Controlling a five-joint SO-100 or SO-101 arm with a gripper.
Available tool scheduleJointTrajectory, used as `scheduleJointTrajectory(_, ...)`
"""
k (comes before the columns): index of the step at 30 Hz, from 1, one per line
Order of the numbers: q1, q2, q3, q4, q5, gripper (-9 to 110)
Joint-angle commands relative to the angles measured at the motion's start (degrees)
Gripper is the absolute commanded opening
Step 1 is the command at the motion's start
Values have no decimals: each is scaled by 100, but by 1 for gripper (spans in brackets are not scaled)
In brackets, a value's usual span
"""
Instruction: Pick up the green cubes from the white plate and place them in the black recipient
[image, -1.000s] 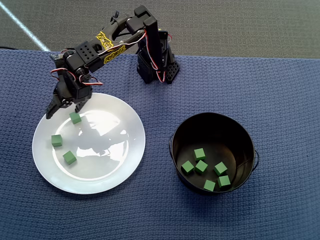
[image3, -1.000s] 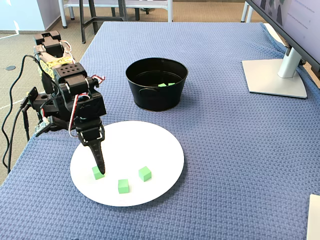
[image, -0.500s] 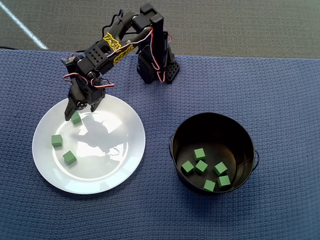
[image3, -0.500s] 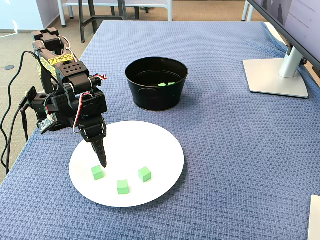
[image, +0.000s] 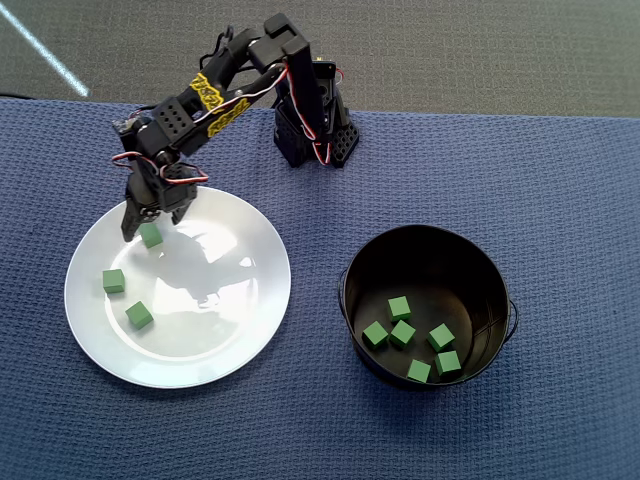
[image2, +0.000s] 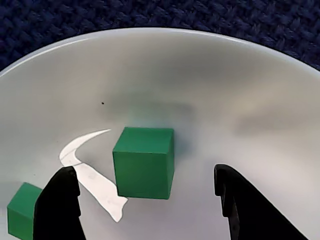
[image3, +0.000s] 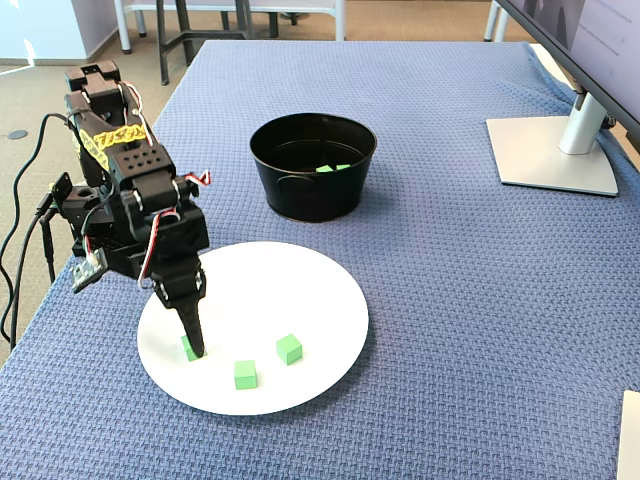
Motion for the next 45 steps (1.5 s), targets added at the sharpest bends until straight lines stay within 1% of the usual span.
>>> scheduleJointTrajectory(1,79,-18,-501,88,-88,26)
scheduleJointTrajectory(3,70,-35,-519,97,-88,24)
scheduleJointTrajectory(5,62,-70,-554,105,-88,23)
scheduleJointTrajectory(9,62,-167,-650,123,-88,15)
scheduleJointTrajectory(16,97,-299,-782,149,-88,8)
scheduleJointTrajectory(19,123,-352,-853,176,-88,1)
scheduleJointTrajectory(25,105,-220,-800,185,-79,0)
scheduleJointTrajectory(29,-88,580,-492,193,-26,0)
scheduleJointTrajectory(34,-694,2250,-35,457,26,0)
scheduleJointTrajectory(38,-1477,3410,-97,914,193,0)
scheduleJointTrajectory(42,-2874,4570,281,826,211,0)
scheduleJointTrajectory(45,-4157,4957,325,765,308,0)
